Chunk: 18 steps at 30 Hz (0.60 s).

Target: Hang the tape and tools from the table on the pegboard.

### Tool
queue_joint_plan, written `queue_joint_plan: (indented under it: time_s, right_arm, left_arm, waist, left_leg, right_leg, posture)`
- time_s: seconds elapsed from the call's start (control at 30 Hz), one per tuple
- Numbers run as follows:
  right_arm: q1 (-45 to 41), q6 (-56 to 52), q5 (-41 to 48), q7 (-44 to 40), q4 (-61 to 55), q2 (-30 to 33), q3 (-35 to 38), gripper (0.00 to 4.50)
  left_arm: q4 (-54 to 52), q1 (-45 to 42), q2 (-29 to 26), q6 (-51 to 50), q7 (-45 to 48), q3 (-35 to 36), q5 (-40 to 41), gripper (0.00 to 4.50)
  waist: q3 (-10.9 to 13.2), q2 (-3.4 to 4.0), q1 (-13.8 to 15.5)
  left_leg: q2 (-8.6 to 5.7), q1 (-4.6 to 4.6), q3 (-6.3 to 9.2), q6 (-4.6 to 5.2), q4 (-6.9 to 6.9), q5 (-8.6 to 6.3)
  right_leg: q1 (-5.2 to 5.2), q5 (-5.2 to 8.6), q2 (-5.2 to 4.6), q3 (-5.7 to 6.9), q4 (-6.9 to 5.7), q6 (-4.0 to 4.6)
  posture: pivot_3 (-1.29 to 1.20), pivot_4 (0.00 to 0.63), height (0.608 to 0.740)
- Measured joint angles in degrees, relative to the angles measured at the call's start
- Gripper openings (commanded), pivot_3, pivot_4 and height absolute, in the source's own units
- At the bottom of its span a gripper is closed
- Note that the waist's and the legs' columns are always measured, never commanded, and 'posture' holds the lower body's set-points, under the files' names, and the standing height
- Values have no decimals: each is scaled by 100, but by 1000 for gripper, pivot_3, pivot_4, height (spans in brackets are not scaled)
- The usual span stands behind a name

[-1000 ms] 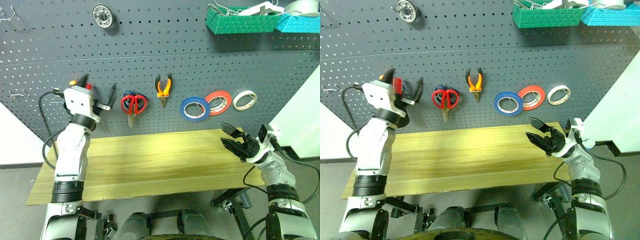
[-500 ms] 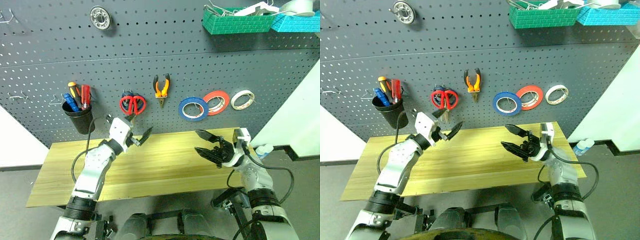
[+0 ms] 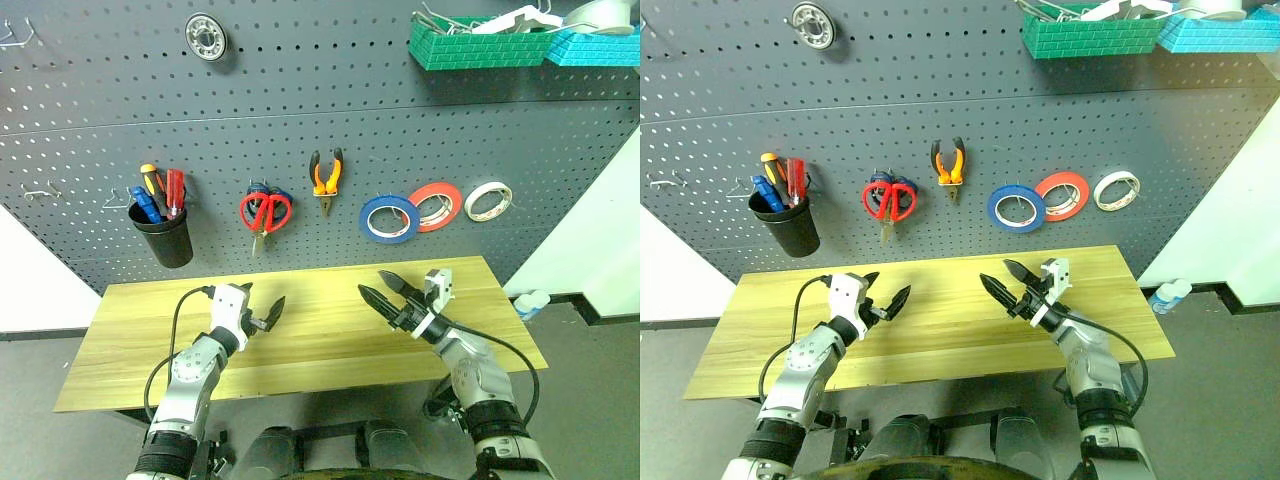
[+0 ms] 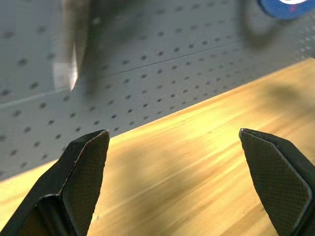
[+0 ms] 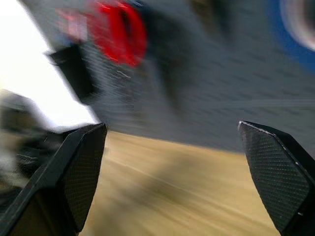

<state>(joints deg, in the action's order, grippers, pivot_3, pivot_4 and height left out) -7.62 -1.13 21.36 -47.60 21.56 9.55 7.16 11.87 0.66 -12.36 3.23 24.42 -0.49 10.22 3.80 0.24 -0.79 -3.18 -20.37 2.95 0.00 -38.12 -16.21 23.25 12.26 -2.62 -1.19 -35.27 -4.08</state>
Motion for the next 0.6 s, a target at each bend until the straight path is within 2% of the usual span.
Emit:
queue_joint_plan:
  time_s: [0.27,0.47,0.53,0.6]
  right_arm:
    - [1033,336,-1029,1956,-918,-18,25,4500]
    - [1727,149,-1171,2868,-2071,-69,180,4500]
    - [2032,19,-1290,3141,-2414,-66,218,4500]
    - [2300,-159,-1343,3286,-2673,-65,212,4500]
  left_arm:
    - [-389,797,136,-8,-480,627,221,4417]
    - [-1054,1402,124,-35,-813,810,156,4417]
    - [-1232,1550,99,-49,-878,861,147,4417]
    - [-1378,1641,86,-75,-922,864,140,4417]
  waist:
    - [-1,1,-23]
    - [-4,0,-33]
    - [-14,16,-41]
    - [-32,46,-49]
  left_leg:
    - [2,-3,1,-6,5,-5]
    - [6,-13,5,-16,5,-13]
    - [20,-33,15,-14,11,-15]
    - [48,-100,14,-14,17,-15]
  right_leg:
    - [1,8,0,-3,8,0]
    - [-4,10,-1,1,31,-1]
    - [-7,10,10,20,71,-1]
    - [2,10,16,48,115,-1]
  posture:
    - [-58,0,736]
    - [-56,0,736]
    - [-62,0,736]
    - [-61,0,736]
